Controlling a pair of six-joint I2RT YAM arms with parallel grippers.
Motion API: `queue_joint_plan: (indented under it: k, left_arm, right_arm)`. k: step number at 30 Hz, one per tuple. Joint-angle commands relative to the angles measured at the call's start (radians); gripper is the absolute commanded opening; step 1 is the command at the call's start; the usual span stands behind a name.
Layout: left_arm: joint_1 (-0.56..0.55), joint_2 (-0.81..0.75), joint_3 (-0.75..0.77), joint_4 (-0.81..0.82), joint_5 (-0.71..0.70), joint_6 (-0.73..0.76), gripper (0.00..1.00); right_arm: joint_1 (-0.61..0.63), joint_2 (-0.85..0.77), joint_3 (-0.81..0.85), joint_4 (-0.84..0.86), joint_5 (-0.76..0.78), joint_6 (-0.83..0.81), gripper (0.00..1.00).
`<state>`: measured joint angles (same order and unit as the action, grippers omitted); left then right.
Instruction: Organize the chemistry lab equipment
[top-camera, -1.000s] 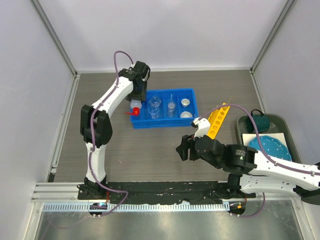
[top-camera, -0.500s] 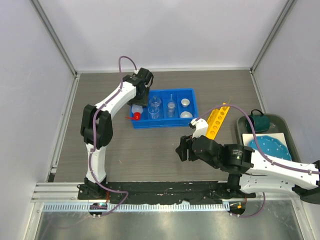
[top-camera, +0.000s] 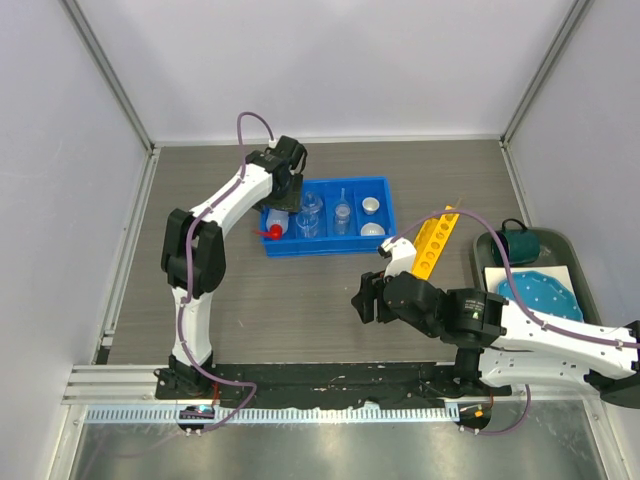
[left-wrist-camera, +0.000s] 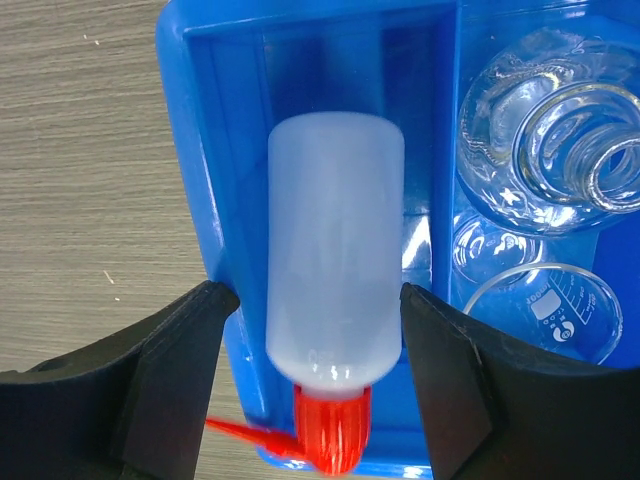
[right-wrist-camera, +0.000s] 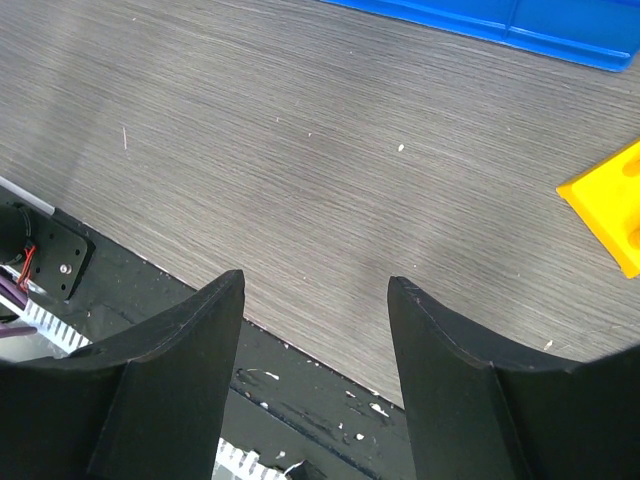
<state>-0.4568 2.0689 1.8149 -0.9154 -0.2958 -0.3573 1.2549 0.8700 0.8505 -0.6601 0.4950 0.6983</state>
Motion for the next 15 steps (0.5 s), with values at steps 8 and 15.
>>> queue_joint_plan:
  k: [8, 15]
  left_arm:
    - [0.004, -0.01, 0.04, -0.011, 0.021, 0.003, 0.76]
    - [0.004, -0.122, 0.055, -0.051, 0.02, 0.006, 0.76]
  right_arm:
    - [0.006, -0.019, -0.001, 0.02, 0.01, 0.024, 0.65]
    - [0.006, -0.005, 0.005, 0.025, 0.01, 0.018, 0.65]
